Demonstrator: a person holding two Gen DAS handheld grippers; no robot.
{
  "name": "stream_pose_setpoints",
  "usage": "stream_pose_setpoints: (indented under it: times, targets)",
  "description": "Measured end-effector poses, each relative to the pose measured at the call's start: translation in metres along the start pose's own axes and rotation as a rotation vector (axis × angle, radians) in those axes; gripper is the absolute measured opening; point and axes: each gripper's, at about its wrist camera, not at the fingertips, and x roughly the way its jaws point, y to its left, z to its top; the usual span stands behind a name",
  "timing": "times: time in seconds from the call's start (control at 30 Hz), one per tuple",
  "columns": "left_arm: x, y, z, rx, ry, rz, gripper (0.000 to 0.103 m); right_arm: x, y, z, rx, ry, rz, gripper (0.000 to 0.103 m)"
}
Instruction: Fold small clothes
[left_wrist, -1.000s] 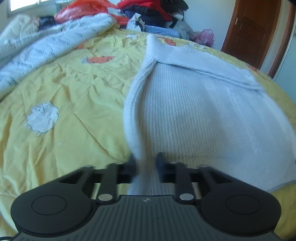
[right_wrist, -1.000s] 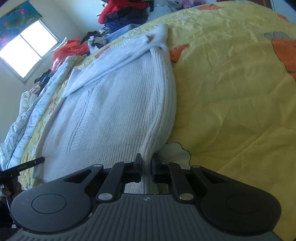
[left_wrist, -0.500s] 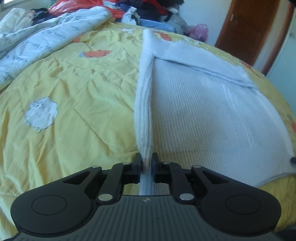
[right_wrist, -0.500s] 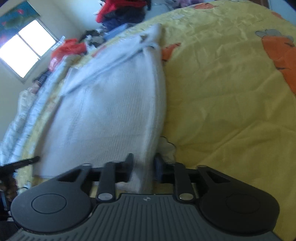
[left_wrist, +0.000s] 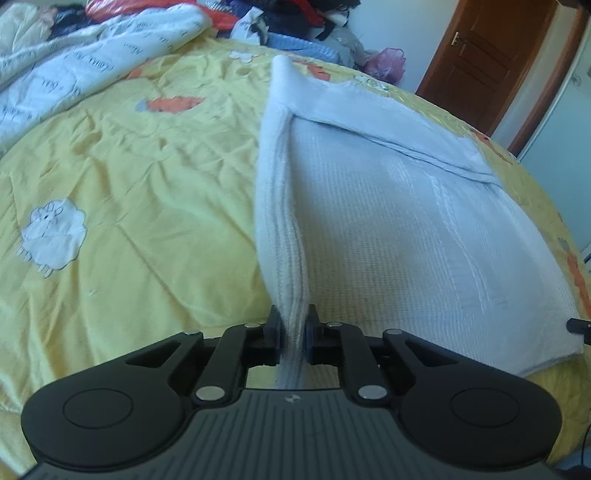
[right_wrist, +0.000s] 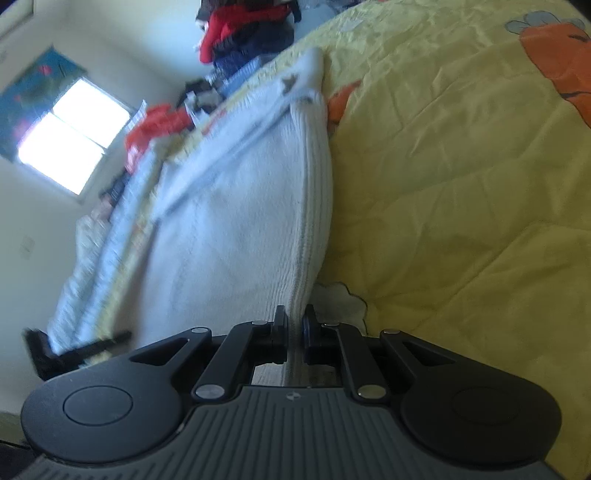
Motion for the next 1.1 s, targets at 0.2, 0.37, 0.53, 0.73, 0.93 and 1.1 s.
stream_pose_setpoints:
  times: [0.2,0.37,0.53,0.73,0.93,1.1]
  targets:
    - [-0.004,0.007,0.025,-0.056,-0.01,-0.045,0.009,-0.012,0.012,0.027,0.021,-0.079,0.13,0.012]
    - [-0.009,0.005,0.066,-0.075,-0.092,-0.103,0.009,-0.006,0.021,0.067,0.036,-0.149,0.24,0.012]
    - [0.0,0.003,0.131,-0.084,-0.179,-0.152,0.008,0.013,0.033,0.128,0.012,-0.23,0.284,0.012]
    - [0.055,-0.006,0.242,-0.076,-0.262,-0.108,0.008,0.062,0.035,0.235,0.023,-0.314,0.321,0.012]
    - [0.163,-0.004,0.33,-0.171,-0.158,-0.033,0.014,0.161,0.009,0.319,0.185,-0.339,0.087,0.048]
    - [0.159,0.003,0.323,-0.232,-0.164,-0.136,0.032,0.186,-0.005,0.307,0.271,-0.35,0.048,0.055]
